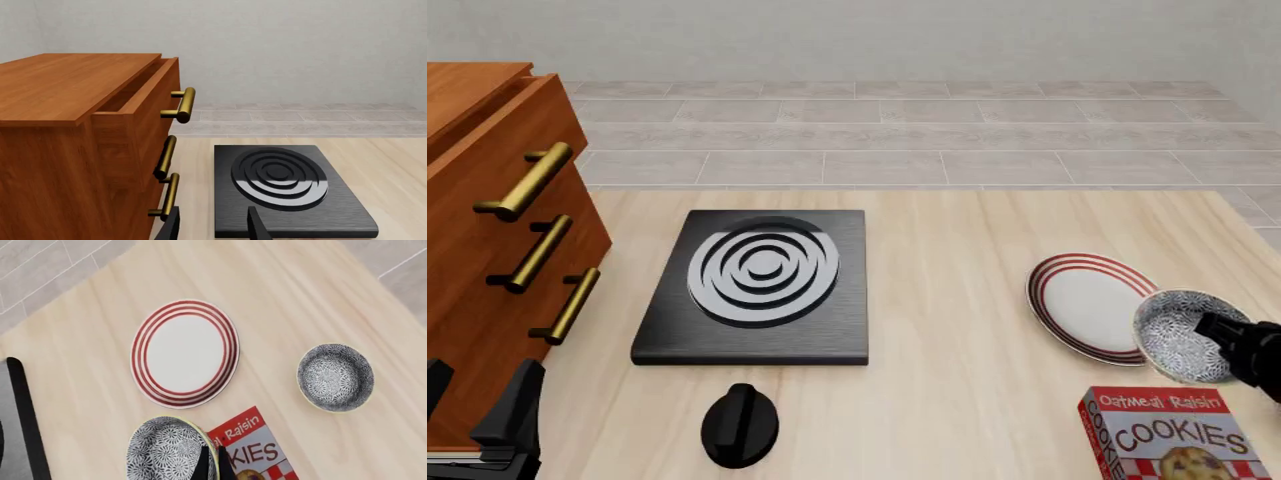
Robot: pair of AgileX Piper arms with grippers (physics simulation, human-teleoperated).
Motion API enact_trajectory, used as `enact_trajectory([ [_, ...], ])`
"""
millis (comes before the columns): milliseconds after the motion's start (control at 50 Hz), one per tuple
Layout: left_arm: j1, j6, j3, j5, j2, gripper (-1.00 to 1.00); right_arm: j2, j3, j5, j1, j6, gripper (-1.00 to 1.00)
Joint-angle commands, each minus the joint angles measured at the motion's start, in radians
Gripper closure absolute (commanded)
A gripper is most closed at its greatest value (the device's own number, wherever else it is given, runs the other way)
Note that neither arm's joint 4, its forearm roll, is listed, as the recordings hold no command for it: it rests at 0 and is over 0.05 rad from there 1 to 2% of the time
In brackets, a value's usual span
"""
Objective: Pick the akita bowl on the cookies box and place it on the plate.
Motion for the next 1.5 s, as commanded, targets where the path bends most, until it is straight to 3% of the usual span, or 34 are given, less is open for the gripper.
enact_trajectory([
  [20, 0.000, 0.000, 0.000, 0.000, 0.000, -1.00, 0.107, -0.056, -0.082, 0.039, 0.043, 1.00],
  [220, 0.000, 0.000, 0.000, 0.000, 0.000, -1.00, 0.213, -0.116, -0.133, 0.043, 0.046, 1.00],
  [780, 0.000, 0.000, 0.000, 0.000, 0.000, -1.00, 0.430, -0.179, -0.276, 0.115, 0.141, 1.00],
  [1500, 0.000, 0.000, 0.000, 0.000, 0.000, -1.00, 0.655, -0.270, -0.358, 0.051, 0.129, 1.00],
])
